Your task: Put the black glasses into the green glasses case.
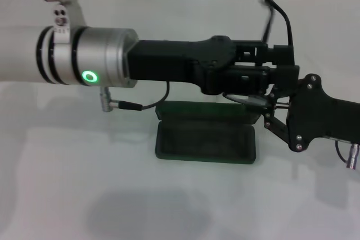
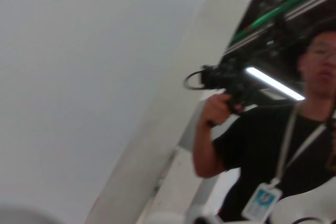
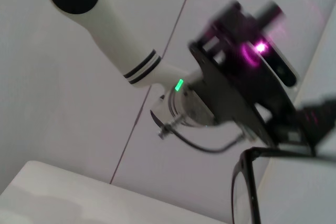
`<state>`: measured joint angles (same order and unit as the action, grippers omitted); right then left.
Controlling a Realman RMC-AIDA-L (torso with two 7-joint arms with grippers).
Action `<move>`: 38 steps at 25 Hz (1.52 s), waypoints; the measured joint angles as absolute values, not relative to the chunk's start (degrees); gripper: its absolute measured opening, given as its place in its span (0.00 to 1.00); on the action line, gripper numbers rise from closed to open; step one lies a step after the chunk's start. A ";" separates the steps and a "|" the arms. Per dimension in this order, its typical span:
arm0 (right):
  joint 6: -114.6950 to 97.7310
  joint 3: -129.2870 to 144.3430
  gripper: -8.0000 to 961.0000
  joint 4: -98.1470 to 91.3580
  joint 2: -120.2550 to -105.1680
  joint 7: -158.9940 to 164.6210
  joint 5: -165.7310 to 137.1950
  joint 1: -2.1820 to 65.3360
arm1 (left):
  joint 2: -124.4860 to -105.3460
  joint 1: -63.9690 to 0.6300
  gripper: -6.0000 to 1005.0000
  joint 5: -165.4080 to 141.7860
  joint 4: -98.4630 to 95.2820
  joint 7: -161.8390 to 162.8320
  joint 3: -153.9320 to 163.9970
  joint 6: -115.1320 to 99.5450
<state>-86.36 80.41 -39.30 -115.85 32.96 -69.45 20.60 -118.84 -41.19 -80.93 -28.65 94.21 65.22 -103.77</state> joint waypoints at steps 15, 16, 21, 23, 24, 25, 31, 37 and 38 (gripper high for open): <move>-87.89 81.26 0.12 -39.20 -116.03 27.18 -69.27 20.42 | -119.62 -41.83 0.63 -85.22 -28.26 99.85 65.21 -100.38; -88.10 81.26 0.12 -39.20 -116.05 26.87 -69.16 20.33 | -119.58 -42.68 0.63 -85.87 -26.78 100.94 65.21 -100.00; -88.82 81.13 0.12 -38.87 -116.24 25.29 -68.81 19.94 | -119.52 -43.45 0.63 -86.92 -25.55 101.44 65.22 -99.99; -88.82 81.02 0.12 -38.42 -116.24 25.28 -68.80 20.07 | -119.53 -43.46 0.62 -86.92 -25.55 101.45 65.21 -100.03; -88.82 80.93 0.12 -38.27 -116.23 25.25 -68.79 20.12 | -119.55 -43.46 0.62 -86.84 -25.56 101.45 65.22 -100.12; -88.82 80.77 0.12 -37.95 -116.20 25.14 -68.78 20.17 | -119.54 -43.47 0.62 -86.19 -25.64 101.46 65.22 -100.29; -88.49 80.56 0.12 -36.54 -116.12 23.72 -67.79 20.26 | -119.07 -43.51 0.62 -85.01 -25.77 101.49 64.71 -100.35; -88.38 80.60 0.12 -36.18 -116.10 23.47 -67.17 20.39 | -118.82 -43.51 0.62 -86.17 -25.58 102.50 65.00 -99.97; -88.38 80.60 0.12 -36.18 -116.10 23.47 -67.12 20.47 | -118.82 -43.51 0.62 -86.59 -25.58 102.67 65.01 -99.96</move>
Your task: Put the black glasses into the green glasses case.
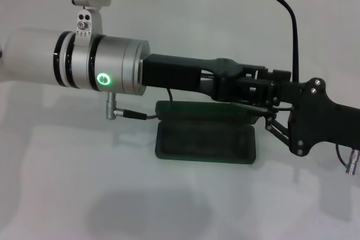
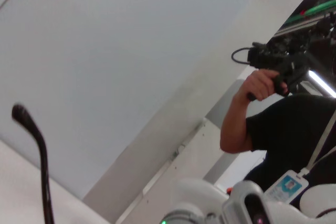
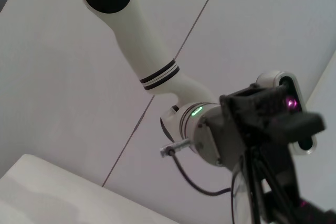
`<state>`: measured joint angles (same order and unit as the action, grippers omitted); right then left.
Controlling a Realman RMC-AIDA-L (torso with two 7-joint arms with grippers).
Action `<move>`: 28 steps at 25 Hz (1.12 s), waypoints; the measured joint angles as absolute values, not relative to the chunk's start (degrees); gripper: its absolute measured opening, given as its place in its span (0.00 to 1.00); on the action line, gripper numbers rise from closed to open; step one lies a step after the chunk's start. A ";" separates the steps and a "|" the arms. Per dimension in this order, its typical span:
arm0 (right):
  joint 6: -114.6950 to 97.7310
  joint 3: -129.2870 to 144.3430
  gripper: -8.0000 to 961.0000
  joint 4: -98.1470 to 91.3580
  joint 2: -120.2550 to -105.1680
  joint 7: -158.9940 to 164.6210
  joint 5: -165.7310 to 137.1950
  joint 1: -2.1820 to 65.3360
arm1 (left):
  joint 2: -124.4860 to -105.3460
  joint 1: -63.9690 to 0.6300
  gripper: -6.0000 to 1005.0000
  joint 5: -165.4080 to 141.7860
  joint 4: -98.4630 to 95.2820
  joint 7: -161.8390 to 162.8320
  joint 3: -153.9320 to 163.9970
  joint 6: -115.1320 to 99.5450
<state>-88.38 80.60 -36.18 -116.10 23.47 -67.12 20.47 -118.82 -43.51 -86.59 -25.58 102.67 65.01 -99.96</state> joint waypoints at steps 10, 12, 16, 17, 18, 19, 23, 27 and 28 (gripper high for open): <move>-88.90 80.80 0.12 -36.17 -115.84 23.46 -66.76 20.27 | -118.81 -42.99 0.62 -85.01 -25.56 102.63 63.45 -100.07; -89.53 80.75 0.12 -36.18 -115.75 23.46 -66.79 20.03 | -118.51 -42.10 0.62 -83.78 -25.77 102.28 62.51 -100.10; -94.71 80.55 0.12 -36.28 -115.41 23.46 -66.70 19.46 | -117.35 -39.21 0.62 -83.85 -26.20 99.18 60.75 -98.43; -96.56 80.53 0.12 -36.29 -115.33 23.49 -66.72 19.42 | -117.05 -38.51 0.62 -83.92 -26.23 98.07 60.62 -97.14; -99.14 80.53 0.12 -36.30 -115.27 23.73 -66.82 19.42 | -116.78 -37.54 0.62 -83.94 -26.23 96.45 60.60 -95.22; -100.14 80.56 0.12 -36.32 -115.27 24.00 -66.89 19.42 | -116.74 -37.00 0.62 -83.94 -26.25 95.02 60.58 -93.46; -104.52 80.98 0.12 -36.37 -115.43 28.49 -68.85 20.42 | -117.88 -35.89 0.62 -83.93 -25.95 87.10 60.67 -86.02; -105.22 83.80 0.12 -33.23 -115.92 35.17 -70.84 25.00 | -119.48 -35.92 0.62 -83.96 -25.77 81.37 61.52 -84.01; -105.07 85.42 0.12 -31.50 -115.94 36.51 -70.83 26.90 | -119.61 -36.12 0.62 -83.93 -25.76 80.53 62.19 -84.01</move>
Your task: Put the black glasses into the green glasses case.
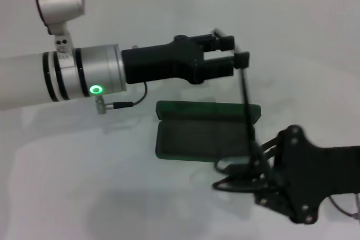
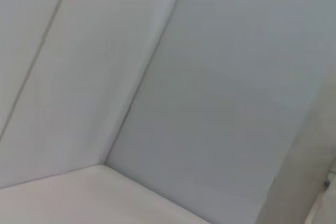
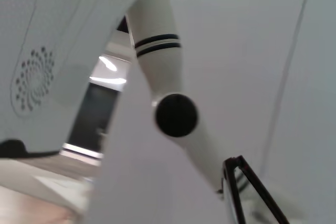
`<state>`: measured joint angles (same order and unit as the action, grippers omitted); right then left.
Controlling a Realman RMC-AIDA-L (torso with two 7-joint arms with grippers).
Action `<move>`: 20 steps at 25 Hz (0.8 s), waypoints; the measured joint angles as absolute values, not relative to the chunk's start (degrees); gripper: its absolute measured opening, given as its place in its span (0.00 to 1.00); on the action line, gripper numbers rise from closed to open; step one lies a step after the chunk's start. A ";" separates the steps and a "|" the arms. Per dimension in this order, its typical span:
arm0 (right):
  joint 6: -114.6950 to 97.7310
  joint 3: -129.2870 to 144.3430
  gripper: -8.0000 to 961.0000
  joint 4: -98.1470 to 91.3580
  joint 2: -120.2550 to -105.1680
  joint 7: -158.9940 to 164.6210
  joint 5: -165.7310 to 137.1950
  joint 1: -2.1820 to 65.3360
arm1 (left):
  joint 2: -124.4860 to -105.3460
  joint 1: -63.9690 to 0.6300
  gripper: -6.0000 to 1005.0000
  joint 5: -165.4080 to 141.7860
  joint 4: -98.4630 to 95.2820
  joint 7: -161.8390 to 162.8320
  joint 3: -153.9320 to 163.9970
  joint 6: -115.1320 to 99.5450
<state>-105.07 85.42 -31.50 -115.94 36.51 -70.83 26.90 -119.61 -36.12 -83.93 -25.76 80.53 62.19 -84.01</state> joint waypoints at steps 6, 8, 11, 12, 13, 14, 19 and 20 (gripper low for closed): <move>-102.54 87.77 0.12 -25.30 -116.22 39.48 -70.13 32.23 | -119.82 -37.52 0.62 -83.16 -26.02 79.50 65.13 -86.11; -100.73 87.81 0.12 -24.53 -116.21 40.37 -69.49 32.57 | -119.89 -37.56 0.62 -82.95 -26.22 78.86 65.21 -88.04; -98.00 87.68 0.12 -24.44 -116.20 41.52 -68.10 32.23 | -119.89 -37.49 0.62 -82.47 -26.25 77.14 65.24 -91.49; -96.95 87.57 0.12 -24.43 -116.20 41.62 -67.61 31.94 | -119.87 -37.46 0.62 -82.49 -26.26 76.72 65.24 -92.09; -96.40 87.48 0.13 -24.42 -116.19 41.64 -67.36 31.79 | -119.85 -37.45 0.62 -82.58 -26.27 76.37 65.25 -92.59; -95.60 87.39 0.13 -24.41 -116.19 41.65 -67.01 31.57 | -119.83 -37.47 0.62 -82.78 -26.28 76.10 65.26 -92.93; -93.95 87.53 0.13 -24.32 -116.18 41.67 -66.44 31.61 | -119.75 -37.62 0.62 -83.55 -26.28 75.96 65.29 -93.06; -93.83 87.51 0.13 -24.31 -116.18 41.68 -66.44 31.66 | -119.68 -37.84 0.62 -83.95 -26.28 75.96 65.30 -93.03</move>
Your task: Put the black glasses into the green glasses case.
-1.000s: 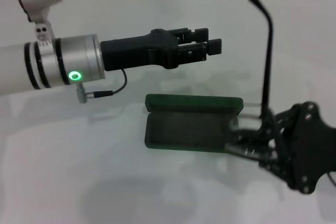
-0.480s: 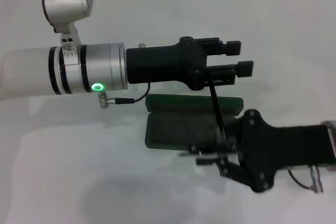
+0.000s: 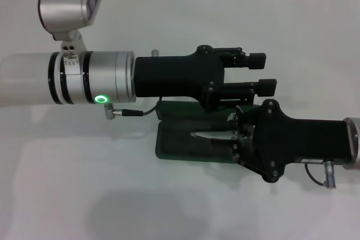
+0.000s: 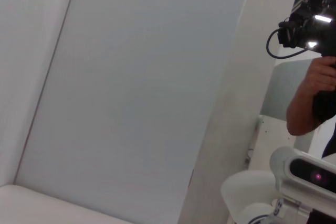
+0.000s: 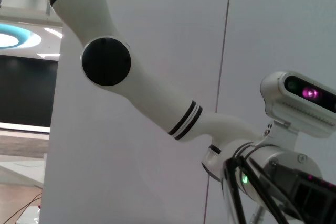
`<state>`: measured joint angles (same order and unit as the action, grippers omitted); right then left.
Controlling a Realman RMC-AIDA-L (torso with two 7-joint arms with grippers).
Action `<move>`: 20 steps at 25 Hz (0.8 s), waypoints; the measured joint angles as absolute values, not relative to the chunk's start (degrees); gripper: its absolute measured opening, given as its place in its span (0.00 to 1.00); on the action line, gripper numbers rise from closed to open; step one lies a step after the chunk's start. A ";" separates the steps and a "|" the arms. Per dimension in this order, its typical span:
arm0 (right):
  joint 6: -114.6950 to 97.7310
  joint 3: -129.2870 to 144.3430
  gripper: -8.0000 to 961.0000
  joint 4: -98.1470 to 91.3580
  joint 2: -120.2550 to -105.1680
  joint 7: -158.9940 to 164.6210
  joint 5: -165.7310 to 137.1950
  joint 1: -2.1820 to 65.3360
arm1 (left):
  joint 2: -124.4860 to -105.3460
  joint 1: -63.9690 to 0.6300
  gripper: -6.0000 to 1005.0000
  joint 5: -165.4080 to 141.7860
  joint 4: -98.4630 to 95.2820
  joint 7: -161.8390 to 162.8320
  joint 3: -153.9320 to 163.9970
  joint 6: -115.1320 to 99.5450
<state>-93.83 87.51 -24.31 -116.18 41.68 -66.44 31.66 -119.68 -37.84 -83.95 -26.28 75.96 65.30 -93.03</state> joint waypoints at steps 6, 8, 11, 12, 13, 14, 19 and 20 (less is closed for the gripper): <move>-93.23 87.33 0.13 -24.26 -116.19 41.69 -66.30 31.80 | -119.59 -39.15 0.62 -86.01 -26.21 76.39 65.30 -92.58; -92.48 87.35 0.13 -24.26 -116.19 41.70 -66.07 31.75 | -119.53 -39.62 0.62 -86.75 -26.19 76.53 65.29 -92.55; -91.94 87.53 0.13 -24.27 -116.19 41.71 -65.91 31.66 | -119.51 -39.70 0.62 -87.12 -26.29 76.50 64.90 -92.38; -91.94 87.61 0.13 -24.27 -116.19 41.72 -65.90 31.64 | -119.50 -39.65 0.62 -86.95 -26.30 76.38 64.60 -92.14; -91.93 87.67 0.13 -24.28 -116.19 41.72 -65.90 31.61 | -119.49 -39.52 0.62 -86.67 -26.31 76.23 63.98 -91.78; -91.83 87.76 0.13 -24.29 -116.19 41.71 -66.00 31.55 | -119.45 -39.33 0.62 -86.31 -26.34 76.10 62.96 -91.39; -89.12 90.78 0.13 -25.54 -116.18 41.77 -66.04 30.99 | -119.02 -37.73 0.62 -85.93 -26.71 76.13 56.26 -91.09; -87.32 92.32 0.13 -26.74 -116.17 42.04 -65.68 30.60 | -118.65 -37.31 0.62 -85.92 -26.96 76.29 54.93 -91.08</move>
